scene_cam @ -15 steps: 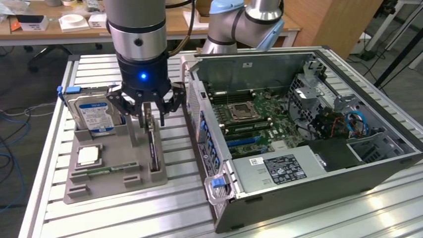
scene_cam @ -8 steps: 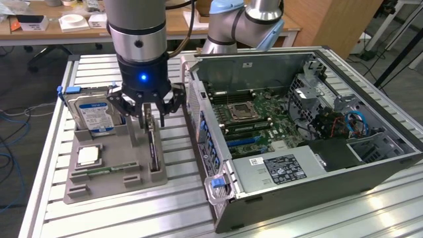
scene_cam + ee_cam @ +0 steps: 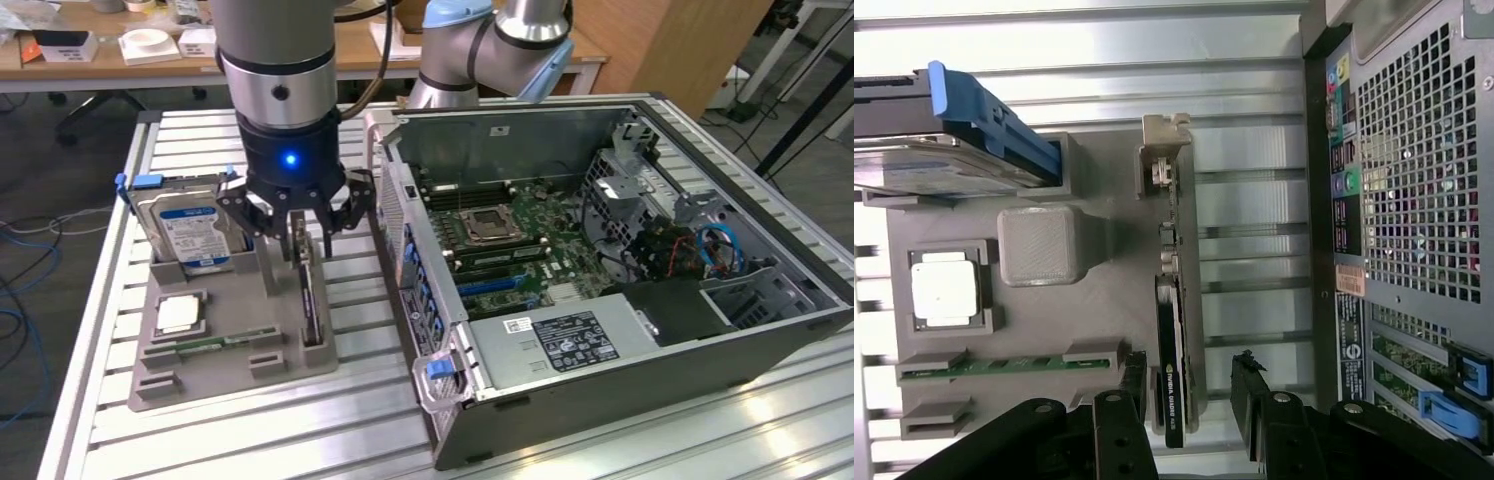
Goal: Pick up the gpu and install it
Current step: 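Pick up the gpu and move the gpu toward the slot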
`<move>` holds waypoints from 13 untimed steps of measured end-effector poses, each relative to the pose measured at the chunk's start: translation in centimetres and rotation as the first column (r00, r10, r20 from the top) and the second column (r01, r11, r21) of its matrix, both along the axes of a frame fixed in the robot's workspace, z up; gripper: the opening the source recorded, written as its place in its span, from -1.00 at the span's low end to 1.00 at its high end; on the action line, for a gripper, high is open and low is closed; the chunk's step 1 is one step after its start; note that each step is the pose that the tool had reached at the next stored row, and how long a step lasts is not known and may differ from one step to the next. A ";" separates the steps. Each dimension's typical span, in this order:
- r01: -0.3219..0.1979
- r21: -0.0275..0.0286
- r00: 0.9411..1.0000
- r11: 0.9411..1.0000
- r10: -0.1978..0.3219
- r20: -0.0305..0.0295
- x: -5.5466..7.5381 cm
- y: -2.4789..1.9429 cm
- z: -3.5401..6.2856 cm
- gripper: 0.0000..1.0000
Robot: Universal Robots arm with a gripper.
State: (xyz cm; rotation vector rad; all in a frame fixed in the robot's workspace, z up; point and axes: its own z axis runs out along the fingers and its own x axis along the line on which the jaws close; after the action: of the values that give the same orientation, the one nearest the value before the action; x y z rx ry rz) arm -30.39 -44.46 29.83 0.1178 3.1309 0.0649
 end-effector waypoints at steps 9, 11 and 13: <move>0.000 0.000 1.000 1.000 0.000 0.000 0.0 0.00 -0.33 -0.05; 0.000 0.000 1.000 1.000 0.000 0.000 0.0 0.00 -0.41 -0.05; 0.000 0.000 1.000 1.000 0.000 0.000 0.0 0.00 -0.49 -0.05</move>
State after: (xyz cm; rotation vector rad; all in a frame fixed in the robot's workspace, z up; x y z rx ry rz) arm -30.39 -44.46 29.34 0.1178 3.1308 0.0650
